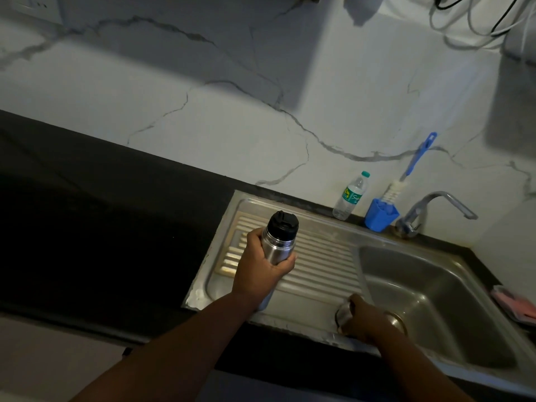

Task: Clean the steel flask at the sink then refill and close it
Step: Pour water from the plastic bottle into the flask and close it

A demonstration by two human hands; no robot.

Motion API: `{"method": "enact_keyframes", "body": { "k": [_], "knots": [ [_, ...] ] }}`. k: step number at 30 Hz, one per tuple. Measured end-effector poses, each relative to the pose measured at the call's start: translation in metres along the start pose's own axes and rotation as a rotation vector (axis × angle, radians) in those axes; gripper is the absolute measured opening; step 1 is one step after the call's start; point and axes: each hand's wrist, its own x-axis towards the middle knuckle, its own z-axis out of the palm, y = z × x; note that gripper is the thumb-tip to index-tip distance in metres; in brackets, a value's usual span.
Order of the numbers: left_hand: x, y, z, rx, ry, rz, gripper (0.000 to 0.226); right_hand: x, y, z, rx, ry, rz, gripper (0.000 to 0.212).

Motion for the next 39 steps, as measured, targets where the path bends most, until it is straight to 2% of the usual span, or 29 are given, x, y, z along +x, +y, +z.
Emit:
{"method": "enact_keyframes", "body": {
  "k": [3,5,7,9,13,19,28,32,36,39],
  "knots": [
    [0.0,-0.001,0.0,-0.004,0.001,0.004,0.072,0.0,-0.02,-0.021,0.136,0.13,-0.089,0.044],
    [0.0,-0.001,0.0,-0.006,-0.006,0.009,0.072,-0.008,-0.052,-0.055,0.368,0.175,-0.191,0.037],
    [0.001,-0.001,0.0,-0.006,-0.02,0.011,0.071,-0.026,-0.09,-0.095,0.64,0.109,-0.338,0.041],
    [0.001,-0.002,0.0,0.005,-0.012,0.019,0.071,-0.048,-0.123,-0.131,0.705,0.006,-0.478,0.052],
    [0.003,-0.005,0.0,0.022,0.0,0.024,0.072,-0.083,-0.173,-0.168,0.367,-0.013,-0.608,0.065],
    [0.003,-0.005,-0.001,0.046,0.004,0.032,0.07,-0.082,-0.205,-0.151,-0.062,-0.024,-0.613,0.07],
    [0.001,-0.005,0.001,0.09,0.037,0.057,0.073,-0.068,-0.214,-0.129,-0.278,-0.017,-0.592,0.08],
    [0.002,-0.005,-0.001,0.089,0.016,0.04,0.074,-0.068,-0.219,-0.133,-0.34,-0.058,-0.608,0.073],
    [0.002,-0.005,-0.001,0.097,0.012,0.037,0.08,-0.07,-0.226,-0.135,-0.43,-0.033,-0.629,0.064],
    [0.001,-0.004,-0.001,0.109,0.006,0.065,0.08,-0.07,-0.23,-0.139,-0.463,-0.037,-0.55,0.066]
  ]
}}
